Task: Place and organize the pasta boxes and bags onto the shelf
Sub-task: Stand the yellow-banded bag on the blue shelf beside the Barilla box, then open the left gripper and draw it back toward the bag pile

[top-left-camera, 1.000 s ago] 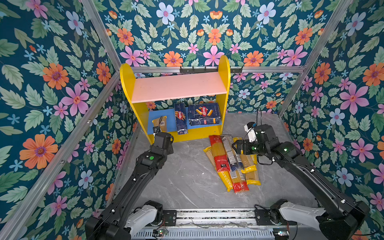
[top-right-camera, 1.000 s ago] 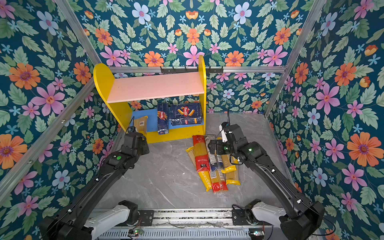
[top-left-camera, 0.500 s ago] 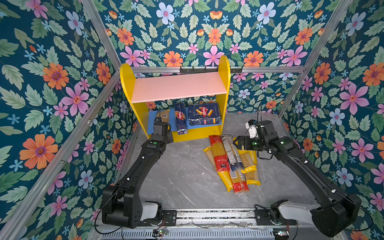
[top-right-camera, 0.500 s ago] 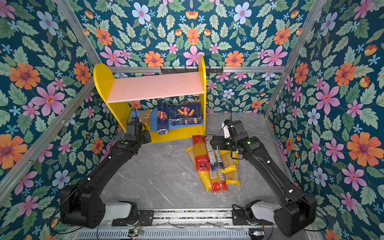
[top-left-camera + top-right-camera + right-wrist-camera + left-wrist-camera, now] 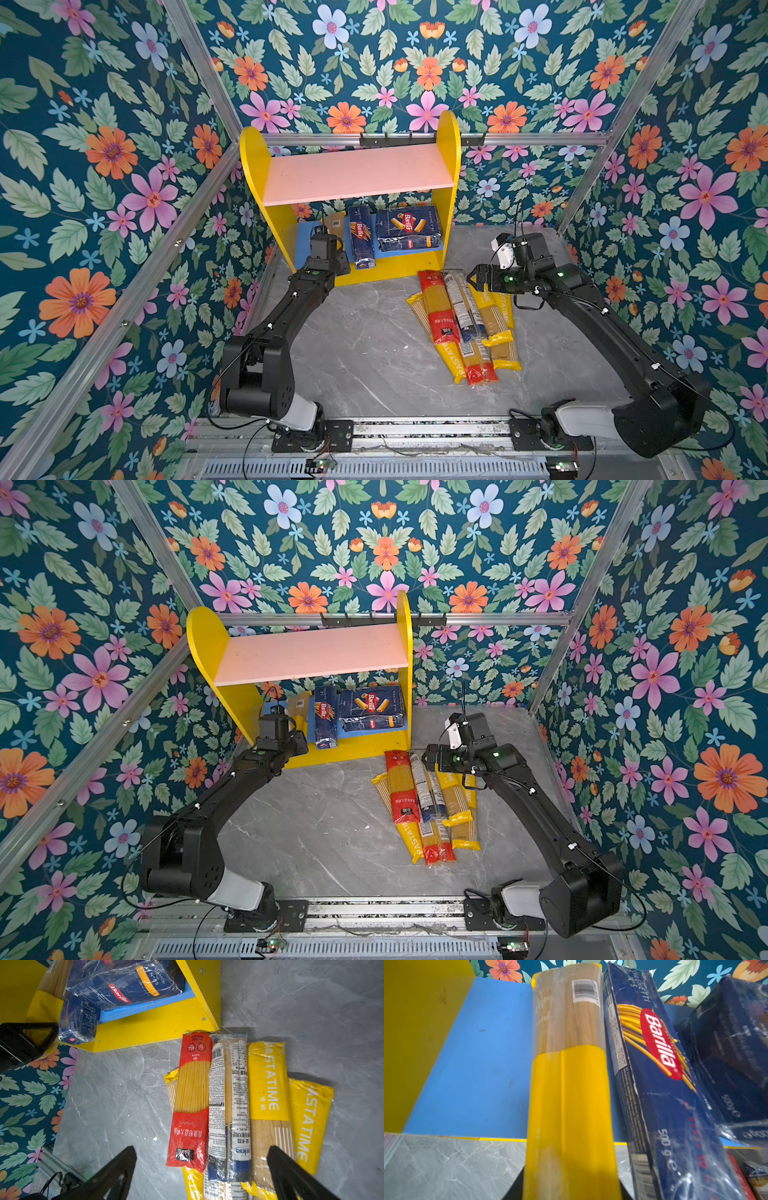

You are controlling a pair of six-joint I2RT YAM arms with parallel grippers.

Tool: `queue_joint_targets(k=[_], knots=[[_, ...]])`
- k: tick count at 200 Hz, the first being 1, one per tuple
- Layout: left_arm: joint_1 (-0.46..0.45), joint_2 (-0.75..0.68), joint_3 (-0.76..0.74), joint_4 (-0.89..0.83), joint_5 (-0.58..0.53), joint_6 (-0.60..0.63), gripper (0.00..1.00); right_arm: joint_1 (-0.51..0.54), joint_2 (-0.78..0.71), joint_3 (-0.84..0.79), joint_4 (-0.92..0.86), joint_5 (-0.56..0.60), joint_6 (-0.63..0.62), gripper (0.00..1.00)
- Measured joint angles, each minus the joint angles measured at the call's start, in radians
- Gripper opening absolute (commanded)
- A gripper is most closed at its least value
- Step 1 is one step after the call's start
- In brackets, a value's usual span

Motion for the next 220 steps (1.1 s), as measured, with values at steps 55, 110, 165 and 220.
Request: queue_joint_targets(k=[55,110,165,220], knots=[[0.0,0.046,0.01,0.043,0.02,-0.018,0.0,-0.008,0.002,0.003,-0.003,-0.007,-0.006,0.99],[0.0,0.074,0.03,0.063,0.039,-0.027,0.0,-0.009,0.001,0.008,-0.01,-0.006,-0.007,0.99],[0.0,0.075,0.037,0.064,0.061,-0.061,0.58,-0.01,-0.006,0.008,-0.014,0.002,-0.007,0.99],[-0.003,0.014,0.008,0.104,0.074,-0.066,0.98,-0.01,-0.024,0.008,-0.029,0.019,-0.005,0.99]])
